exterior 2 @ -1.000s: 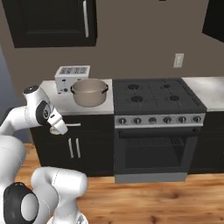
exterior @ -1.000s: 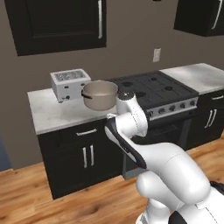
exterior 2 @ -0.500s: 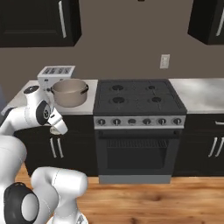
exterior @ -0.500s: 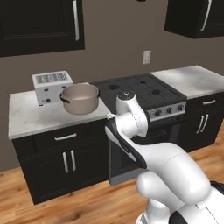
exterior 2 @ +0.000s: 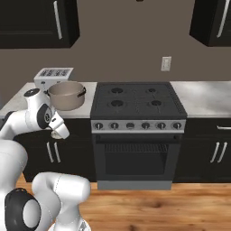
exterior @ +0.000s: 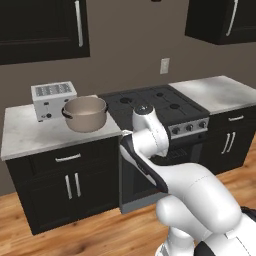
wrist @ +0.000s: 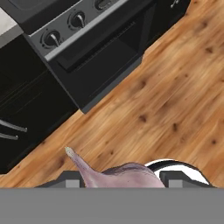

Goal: Turn on the sink faucet. Then move the garlic from the counter to the sink. Turn off the sink. Move the vegetable from the sink to the pot next to the stove. Finally move the pot to the rear right burner.

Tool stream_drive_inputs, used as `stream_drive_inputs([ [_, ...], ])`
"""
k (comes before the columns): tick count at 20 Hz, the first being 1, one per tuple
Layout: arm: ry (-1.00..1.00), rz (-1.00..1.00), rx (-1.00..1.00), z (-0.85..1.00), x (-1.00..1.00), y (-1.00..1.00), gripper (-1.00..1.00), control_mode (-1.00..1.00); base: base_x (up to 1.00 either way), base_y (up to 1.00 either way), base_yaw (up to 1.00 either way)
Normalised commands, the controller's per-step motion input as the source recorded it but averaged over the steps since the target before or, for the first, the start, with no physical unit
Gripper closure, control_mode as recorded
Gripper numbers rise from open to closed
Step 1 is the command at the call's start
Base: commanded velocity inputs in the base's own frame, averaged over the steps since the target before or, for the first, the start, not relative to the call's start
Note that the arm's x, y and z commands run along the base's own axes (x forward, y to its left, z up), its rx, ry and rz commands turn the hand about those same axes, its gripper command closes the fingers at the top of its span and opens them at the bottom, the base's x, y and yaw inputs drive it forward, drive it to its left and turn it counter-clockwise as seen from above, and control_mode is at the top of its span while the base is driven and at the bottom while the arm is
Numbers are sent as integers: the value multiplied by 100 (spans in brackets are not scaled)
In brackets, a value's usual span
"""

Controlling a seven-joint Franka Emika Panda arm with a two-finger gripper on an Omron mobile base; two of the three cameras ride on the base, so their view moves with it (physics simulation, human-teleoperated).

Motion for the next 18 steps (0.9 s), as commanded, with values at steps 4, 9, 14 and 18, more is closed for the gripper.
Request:
stream_drive_inputs([
  [4, 0, 0, 0, 0, 0, 0, 100, 100, 5, -13, 0],
  [9, 0, 0, 0, 0, 0, 0, 100, 100, 28, -25, 0],
  [14, 0, 0, 0, 0, 0, 0, 100, 100, 30, -26, 0],
  [18, 0, 0, 0, 0, 0, 0, 100, 100, 26, -25, 0],
])
